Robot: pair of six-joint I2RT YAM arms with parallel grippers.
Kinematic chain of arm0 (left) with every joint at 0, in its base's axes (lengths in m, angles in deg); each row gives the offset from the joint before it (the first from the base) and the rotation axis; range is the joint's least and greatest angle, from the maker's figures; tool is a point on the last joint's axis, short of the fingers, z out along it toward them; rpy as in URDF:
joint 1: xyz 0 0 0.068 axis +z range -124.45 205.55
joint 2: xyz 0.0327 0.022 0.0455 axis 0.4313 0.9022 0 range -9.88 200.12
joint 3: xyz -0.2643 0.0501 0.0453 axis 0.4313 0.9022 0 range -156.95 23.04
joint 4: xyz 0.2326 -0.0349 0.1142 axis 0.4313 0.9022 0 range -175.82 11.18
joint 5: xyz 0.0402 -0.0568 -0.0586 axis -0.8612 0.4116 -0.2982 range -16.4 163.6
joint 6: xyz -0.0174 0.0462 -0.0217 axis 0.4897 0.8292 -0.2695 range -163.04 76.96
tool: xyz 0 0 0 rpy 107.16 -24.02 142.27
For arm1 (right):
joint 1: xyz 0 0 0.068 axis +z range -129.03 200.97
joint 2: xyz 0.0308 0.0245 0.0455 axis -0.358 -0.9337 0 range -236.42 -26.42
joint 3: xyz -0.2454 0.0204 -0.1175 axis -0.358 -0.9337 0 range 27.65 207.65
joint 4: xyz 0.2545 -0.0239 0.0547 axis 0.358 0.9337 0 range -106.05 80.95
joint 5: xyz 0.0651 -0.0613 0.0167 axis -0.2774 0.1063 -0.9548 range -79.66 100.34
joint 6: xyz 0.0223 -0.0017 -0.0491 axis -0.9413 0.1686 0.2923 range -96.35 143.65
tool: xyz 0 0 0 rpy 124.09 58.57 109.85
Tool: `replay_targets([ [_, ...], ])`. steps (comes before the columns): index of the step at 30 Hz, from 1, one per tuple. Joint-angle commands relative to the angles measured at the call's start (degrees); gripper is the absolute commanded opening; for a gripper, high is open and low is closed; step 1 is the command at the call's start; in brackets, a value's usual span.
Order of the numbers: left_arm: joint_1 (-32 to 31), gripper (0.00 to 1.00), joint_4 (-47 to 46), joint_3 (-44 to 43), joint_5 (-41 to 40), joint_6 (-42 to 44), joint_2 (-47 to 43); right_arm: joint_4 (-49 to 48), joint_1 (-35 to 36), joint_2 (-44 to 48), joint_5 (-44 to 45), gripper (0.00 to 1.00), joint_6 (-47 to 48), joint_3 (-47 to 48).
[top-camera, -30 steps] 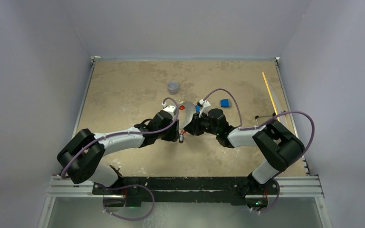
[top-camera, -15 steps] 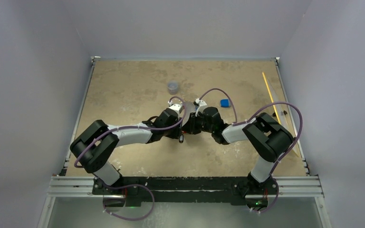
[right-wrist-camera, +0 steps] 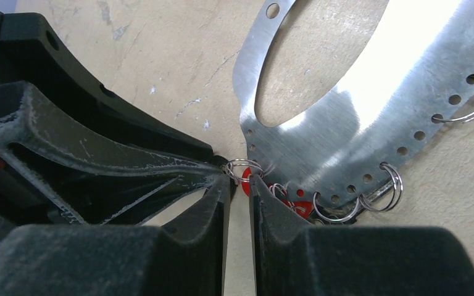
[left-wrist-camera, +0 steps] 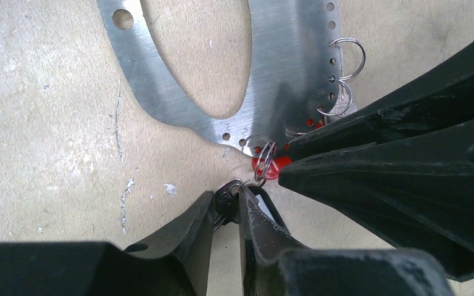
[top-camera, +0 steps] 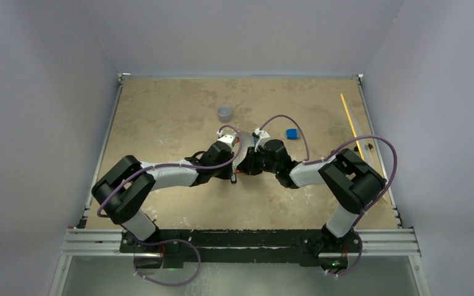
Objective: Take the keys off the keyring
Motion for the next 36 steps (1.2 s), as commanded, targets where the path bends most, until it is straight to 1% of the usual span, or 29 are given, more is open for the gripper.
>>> replay_targets([
  [1,-0.4,0.18,2.0,2.0,-1.3,-0.8,0.2,1.2,0.3,1.4,2.9,0.20,0.9,-0.9],
  [13,-0.3,0.17,4.7,2.7,-2.0,-0.9,-1.5,3.9,0.5,-0.3,1.9,0.19,1.6,-0.2],
  [19,-0.4,0.17,5.2,2.8,-2.2,-0.7,-1.7,7.7,0.4,-0.7,1.8,0.20,2.4,-1.0],
  [23,-0.4,0.17,6.1,3.2,-3.1,-0.7,-2.3,11.6,0.4,1.6,2.8,0.20,2.5,-1.9],
  [27,-0.4,0.16,6.8,3.8,-4.0,-0.8,-2.9,16.4,0.1,3.6,6.4,0.22,3.0,-1.7],
  [30,-0.4,0.16,7.1,4.2,-4.2,-0.9,-3.1,18.7,-2.0,3.9,6.4,0.22,3.2,-1.8],
  [32,-0.4,0.15,7.0,4.3,-4.3,-1.0,-3.4,18.5,-3.8,4.6,4.5,0.21,2.7,-2.5],
  [34,-0.4,0.15,7.0,4.5,-4.3,-0.9,-3.7,18.3,-3.8,6.4,5.8,0.20,4.2,-2.2],
  [36,-0.4,0.15,6.8,4.5,-4.1,-0.8,-4.0,16.4,-2.8,8.7,4.0,0.21,4.7,-2.5],
])
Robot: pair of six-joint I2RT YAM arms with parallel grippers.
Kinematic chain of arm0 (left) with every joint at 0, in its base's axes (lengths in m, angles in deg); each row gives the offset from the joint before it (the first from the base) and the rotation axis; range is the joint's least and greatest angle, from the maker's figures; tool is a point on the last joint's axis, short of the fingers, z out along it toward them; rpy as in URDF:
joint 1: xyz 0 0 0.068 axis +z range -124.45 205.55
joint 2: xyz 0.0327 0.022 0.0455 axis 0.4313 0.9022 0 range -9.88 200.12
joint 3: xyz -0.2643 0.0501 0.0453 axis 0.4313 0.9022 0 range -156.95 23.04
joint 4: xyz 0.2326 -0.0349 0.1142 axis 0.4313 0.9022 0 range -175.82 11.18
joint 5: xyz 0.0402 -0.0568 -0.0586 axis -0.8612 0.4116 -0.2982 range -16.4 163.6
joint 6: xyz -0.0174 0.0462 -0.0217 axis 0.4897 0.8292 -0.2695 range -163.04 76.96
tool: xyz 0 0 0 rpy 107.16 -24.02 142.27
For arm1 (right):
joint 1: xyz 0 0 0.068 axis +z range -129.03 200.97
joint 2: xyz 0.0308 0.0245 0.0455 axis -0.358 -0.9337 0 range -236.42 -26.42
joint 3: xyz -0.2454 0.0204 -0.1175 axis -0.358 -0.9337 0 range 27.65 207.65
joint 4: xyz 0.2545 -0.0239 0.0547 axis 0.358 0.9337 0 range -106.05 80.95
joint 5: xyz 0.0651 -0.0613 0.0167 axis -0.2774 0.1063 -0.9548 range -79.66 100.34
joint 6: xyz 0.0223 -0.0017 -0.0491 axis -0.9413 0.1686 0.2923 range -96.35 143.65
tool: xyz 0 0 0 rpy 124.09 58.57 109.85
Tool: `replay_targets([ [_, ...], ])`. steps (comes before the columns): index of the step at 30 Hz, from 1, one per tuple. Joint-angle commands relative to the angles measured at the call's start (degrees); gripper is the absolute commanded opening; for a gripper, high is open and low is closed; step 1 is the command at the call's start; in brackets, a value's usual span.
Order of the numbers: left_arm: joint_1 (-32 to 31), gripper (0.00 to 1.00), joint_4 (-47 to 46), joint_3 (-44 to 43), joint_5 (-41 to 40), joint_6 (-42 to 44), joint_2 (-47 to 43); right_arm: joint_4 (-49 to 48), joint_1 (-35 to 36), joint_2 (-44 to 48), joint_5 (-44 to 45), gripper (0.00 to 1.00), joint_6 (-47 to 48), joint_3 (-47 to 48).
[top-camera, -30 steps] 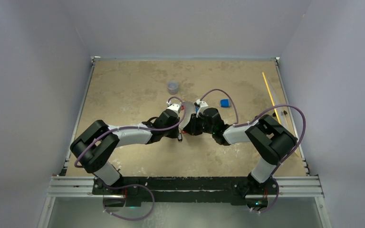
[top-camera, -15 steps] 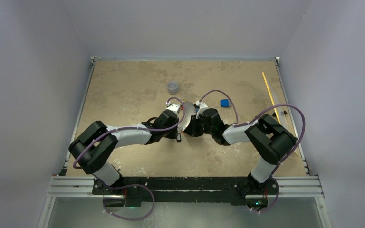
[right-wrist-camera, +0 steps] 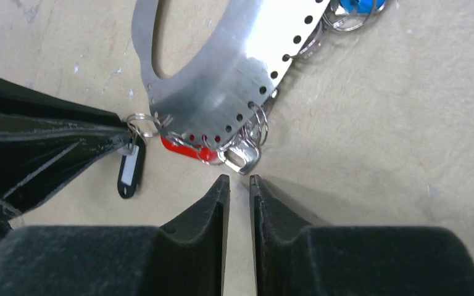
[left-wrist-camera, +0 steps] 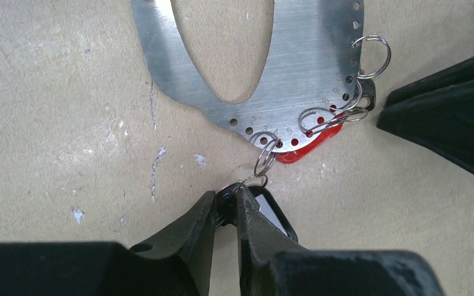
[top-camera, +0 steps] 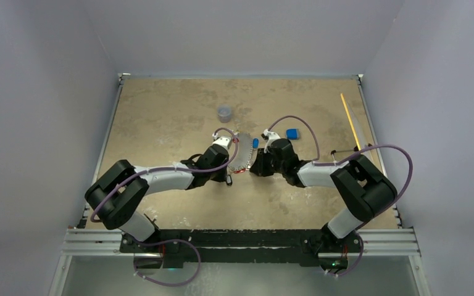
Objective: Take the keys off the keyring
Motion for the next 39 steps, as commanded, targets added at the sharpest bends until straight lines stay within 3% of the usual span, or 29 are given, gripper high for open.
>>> replay_targets([
  [1,-0.4,0.15,4.4,1.8,-0.8,-0.2,-0.8,2.2,1.1,4.6,-0.2,0.21,2.6,-1.6],
  [7,-0.3,0.15,1.9,1.0,0.0,-0.1,0.4,0.4,2.5,4.6,2.0,0.31,3.0,0.0],
  [18,-0.2,0.13,-1.3,-9.1,-0.6,3.9,10.2,-0.7,2.6,-0.7,2.8,0.32,6.5,5.8],
  [28,2.7,0.12,-0.4,-12.0,-0.6,6.0,12.3,0.3,3.0,-1.0,7.7,0.37,7.7,6.9],
  [34,2.6,0.11,2.1,-7.3,-0.1,4.7,7.5,2.4,2.9,-2.0,9.3,0.35,8.9,7.9],
  [39,2.1,0.10,2.1,-0.6,1.6,1.7,1.7,1.8,3.1,-2.1,4.7,0.31,9.1,6.7],
])
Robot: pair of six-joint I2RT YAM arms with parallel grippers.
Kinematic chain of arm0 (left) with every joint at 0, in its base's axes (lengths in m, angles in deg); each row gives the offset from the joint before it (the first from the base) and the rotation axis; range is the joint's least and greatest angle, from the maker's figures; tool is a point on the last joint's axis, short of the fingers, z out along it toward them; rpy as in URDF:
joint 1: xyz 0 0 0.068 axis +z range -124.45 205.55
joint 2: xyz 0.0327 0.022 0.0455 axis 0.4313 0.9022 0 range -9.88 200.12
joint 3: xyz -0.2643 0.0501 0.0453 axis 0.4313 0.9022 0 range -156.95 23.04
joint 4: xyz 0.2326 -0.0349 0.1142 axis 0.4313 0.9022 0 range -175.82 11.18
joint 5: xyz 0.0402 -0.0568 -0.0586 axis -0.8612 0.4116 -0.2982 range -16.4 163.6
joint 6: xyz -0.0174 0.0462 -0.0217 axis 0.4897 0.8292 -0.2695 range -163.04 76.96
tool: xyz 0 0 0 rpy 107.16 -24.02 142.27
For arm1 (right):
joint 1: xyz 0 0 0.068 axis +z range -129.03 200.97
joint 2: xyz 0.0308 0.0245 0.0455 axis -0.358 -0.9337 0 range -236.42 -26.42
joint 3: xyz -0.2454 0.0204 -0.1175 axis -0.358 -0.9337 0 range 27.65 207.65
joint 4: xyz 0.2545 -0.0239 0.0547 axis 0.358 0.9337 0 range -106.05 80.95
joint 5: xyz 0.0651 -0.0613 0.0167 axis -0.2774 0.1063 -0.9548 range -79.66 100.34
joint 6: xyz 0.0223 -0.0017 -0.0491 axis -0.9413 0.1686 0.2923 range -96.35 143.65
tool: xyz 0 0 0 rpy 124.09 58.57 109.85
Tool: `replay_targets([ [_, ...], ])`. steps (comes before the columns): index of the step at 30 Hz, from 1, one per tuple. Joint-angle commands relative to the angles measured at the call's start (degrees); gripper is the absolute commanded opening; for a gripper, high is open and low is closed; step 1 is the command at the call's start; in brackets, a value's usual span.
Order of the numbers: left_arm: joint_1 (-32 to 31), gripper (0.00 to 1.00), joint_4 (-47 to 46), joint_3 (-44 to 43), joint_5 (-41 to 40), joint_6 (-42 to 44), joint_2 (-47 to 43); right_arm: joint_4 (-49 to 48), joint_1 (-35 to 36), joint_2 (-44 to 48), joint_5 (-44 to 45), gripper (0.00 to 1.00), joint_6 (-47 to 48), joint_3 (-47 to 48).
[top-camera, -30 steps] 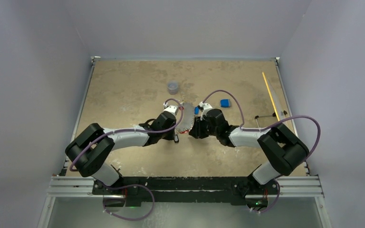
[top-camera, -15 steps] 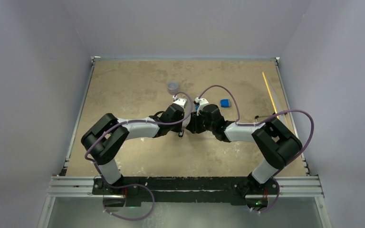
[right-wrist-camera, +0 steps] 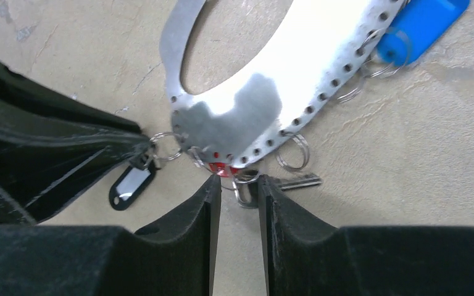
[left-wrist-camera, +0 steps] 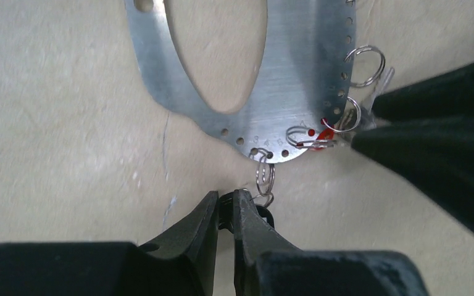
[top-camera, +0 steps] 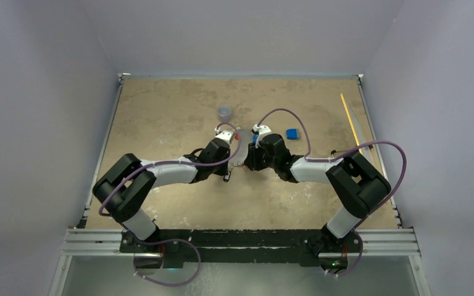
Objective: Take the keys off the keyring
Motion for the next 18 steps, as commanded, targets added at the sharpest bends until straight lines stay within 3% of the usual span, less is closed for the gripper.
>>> replay_targets([
  [1,-0.4,0.10,3.8,6.0,2.1,-2.5,-4.9,0.0,0.6,-0.4,-3.0,0.31,1.4,0.6],
  [10,-1.8,0.10,4.7,16.1,3.8,-8.4,-14.0,4.3,1.3,1.9,-0.7,0.31,-1.1,-2.2],
  [18,-2.1,0.19,8.6,19.3,3.8,-10.7,-22.9,4.6,6.8,7.3,-0.6,0.34,1.1,-1.7],
])
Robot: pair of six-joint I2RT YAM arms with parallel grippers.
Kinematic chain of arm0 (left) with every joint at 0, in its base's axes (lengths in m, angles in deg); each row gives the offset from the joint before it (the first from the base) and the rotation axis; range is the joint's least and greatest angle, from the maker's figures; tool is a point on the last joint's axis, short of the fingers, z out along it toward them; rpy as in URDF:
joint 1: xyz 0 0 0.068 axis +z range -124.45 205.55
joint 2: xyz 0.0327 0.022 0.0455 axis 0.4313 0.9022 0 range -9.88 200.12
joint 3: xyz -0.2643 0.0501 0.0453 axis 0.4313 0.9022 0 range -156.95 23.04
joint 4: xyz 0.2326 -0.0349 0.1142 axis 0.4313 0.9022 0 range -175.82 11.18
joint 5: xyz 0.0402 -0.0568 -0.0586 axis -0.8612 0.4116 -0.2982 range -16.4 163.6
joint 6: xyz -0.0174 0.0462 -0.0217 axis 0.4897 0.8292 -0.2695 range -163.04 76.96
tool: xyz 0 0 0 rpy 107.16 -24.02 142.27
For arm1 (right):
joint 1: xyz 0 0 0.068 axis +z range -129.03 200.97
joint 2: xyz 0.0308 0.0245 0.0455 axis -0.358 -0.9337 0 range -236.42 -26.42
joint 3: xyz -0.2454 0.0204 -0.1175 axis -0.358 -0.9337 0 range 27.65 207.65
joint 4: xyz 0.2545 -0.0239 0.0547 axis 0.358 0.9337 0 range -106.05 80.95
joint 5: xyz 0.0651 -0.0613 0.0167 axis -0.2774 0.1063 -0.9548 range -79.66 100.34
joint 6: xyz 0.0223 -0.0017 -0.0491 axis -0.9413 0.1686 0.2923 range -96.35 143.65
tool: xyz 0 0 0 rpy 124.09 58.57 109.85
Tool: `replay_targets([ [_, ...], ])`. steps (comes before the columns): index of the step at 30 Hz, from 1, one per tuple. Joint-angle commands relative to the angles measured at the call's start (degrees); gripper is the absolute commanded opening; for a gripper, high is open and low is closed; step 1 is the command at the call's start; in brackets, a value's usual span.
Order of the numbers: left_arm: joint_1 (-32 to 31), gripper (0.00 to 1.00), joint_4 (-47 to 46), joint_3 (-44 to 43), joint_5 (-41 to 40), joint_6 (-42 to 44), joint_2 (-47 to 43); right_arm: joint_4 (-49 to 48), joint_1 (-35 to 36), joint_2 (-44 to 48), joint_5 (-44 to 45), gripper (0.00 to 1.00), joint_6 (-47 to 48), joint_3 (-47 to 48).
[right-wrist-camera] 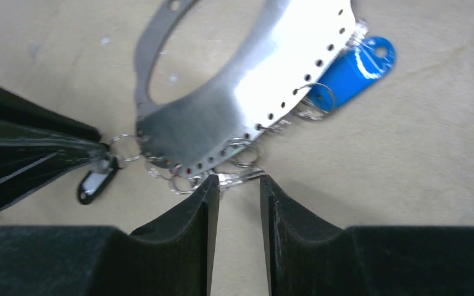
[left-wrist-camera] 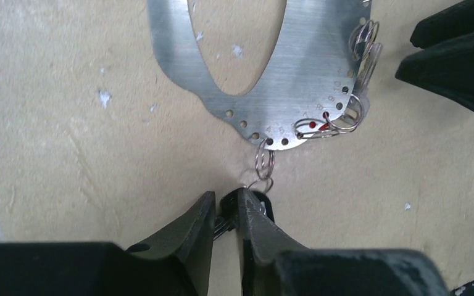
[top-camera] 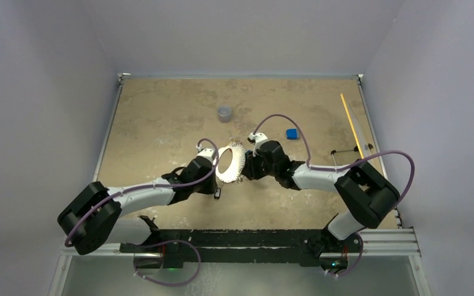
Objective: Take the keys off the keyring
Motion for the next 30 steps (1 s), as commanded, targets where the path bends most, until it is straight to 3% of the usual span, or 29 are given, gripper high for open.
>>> replay_targets([
  [1,-0.3,0.20,5.6,2.1,0.8,-2.7,-4.2,-0.3,4.3,2.9,0.3,0.35,0.9,1.4],
  [13,-0.3,0.36,5.3,5.4,1.3,-1.9,-14.8,-7.7,10.3,1.8,-3.0,0.38,0.7,2.3],
  [21,-0.3,0.43,0.6,6.2,1.0,3.2,-14.8,-10.6,10.2,-0.3,-6.3,0.42,0.6,1.4],
  [30,-2.0,0.53,2.3,3.9,-3.1,5.3,-12.0,-12.1,10.2,0.0,-5.2,0.47,-1.0,-0.5],
])
